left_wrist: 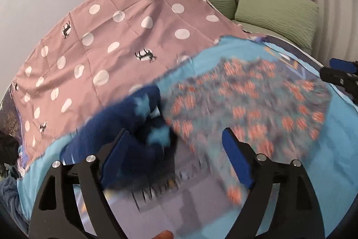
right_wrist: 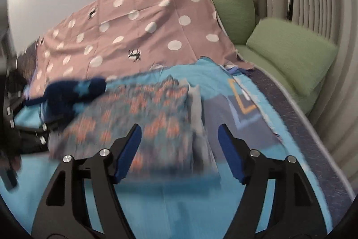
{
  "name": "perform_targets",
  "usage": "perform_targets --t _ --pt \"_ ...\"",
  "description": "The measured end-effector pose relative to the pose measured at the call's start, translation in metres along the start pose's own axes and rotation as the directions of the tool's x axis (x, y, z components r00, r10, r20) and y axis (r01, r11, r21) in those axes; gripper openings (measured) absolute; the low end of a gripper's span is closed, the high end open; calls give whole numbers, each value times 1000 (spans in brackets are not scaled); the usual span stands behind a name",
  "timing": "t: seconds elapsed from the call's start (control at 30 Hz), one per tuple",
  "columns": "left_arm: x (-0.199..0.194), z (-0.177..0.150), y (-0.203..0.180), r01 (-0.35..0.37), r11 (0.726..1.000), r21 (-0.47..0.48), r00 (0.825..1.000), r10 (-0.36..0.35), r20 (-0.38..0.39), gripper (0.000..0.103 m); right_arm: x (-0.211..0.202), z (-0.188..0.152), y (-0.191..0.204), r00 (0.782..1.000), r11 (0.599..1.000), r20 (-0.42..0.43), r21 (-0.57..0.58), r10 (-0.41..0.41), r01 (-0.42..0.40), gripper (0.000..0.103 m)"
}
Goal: Fold small clothes
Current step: 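Carry the folded shirt with both grippers onto the white cloth stack, then open both grippers to release the shirt on the stack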
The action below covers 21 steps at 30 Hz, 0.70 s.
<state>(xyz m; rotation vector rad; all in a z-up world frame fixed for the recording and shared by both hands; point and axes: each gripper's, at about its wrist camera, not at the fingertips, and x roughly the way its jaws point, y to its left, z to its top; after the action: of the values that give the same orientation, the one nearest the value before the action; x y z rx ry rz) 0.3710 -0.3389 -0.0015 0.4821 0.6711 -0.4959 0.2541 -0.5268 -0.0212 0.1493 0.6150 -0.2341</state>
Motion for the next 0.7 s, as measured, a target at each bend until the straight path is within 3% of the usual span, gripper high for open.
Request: perform_targets --t 0.2,0.4,0.7 --pt "-79 -52 -10 118 991 -66 989 -112 94 100 -83 -53 40 998 989 2 -134 -58 58 76" --pt "-160 -87 -23 202 963 -176 969 -171 177 102 -169 -71 58 997 997 68 -53 -47 50 87" --pt "-252 -132 -30 183 957 -225 966 -133 222 102 -259 -83 70 992 997 101 24 -70 68 92"
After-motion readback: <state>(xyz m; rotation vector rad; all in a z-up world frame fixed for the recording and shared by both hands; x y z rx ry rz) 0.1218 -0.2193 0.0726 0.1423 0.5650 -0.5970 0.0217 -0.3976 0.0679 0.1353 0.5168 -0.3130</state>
